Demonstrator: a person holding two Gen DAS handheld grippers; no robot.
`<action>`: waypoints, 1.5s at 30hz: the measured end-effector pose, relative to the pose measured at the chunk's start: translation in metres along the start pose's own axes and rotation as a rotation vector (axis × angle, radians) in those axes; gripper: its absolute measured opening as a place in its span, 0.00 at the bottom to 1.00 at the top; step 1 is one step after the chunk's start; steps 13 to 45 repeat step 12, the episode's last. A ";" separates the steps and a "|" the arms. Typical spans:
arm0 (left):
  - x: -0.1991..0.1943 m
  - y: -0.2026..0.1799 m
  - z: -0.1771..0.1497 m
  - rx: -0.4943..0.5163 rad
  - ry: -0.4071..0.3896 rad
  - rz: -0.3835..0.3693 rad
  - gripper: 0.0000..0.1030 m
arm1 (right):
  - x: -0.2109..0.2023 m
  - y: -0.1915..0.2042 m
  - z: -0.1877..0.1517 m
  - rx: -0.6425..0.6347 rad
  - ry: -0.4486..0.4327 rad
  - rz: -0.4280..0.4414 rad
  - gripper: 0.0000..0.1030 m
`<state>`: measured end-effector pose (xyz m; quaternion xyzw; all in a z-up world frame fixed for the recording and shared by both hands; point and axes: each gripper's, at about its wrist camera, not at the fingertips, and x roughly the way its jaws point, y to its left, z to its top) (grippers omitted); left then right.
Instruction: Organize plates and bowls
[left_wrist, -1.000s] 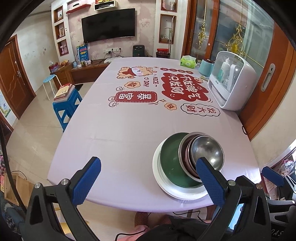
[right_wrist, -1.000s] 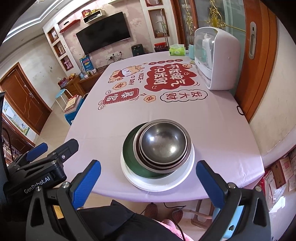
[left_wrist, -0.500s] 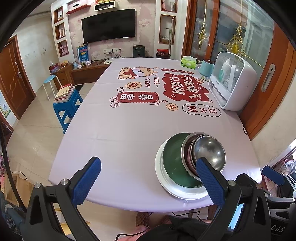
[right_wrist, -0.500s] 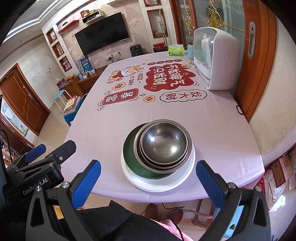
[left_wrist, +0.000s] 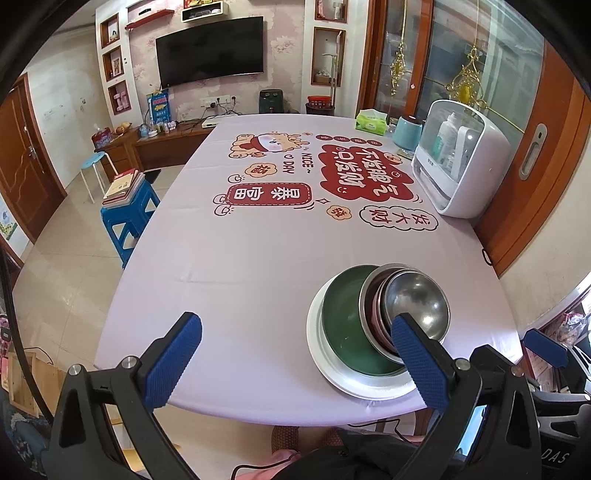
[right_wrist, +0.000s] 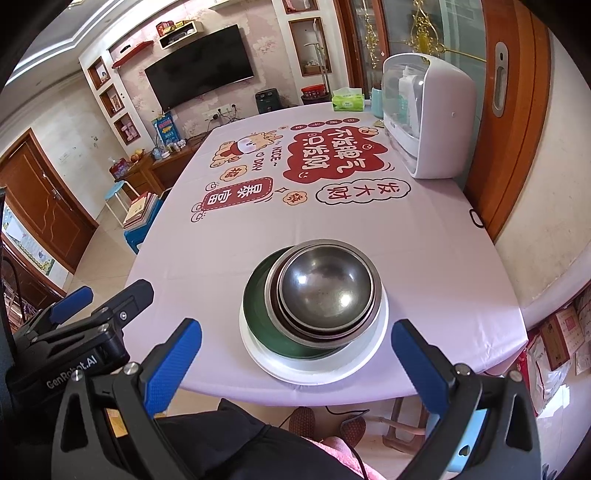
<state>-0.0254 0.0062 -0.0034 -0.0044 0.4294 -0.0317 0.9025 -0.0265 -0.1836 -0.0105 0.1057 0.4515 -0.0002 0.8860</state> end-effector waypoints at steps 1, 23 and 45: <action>0.000 0.000 0.000 0.000 0.001 0.000 0.99 | 0.000 0.000 0.000 0.000 0.000 0.000 1.00; -0.001 -0.002 -0.001 -0.003 0.001 0.002 0.99 | 0.000 0.000 0.001 0.001 0.002 -0.001 1.00; -0.001 -0.002 -0.001 -0.003 0.001 0.002 0.99 | 0.000 0.000 0.001 0.001 0.002 -0.001 1.00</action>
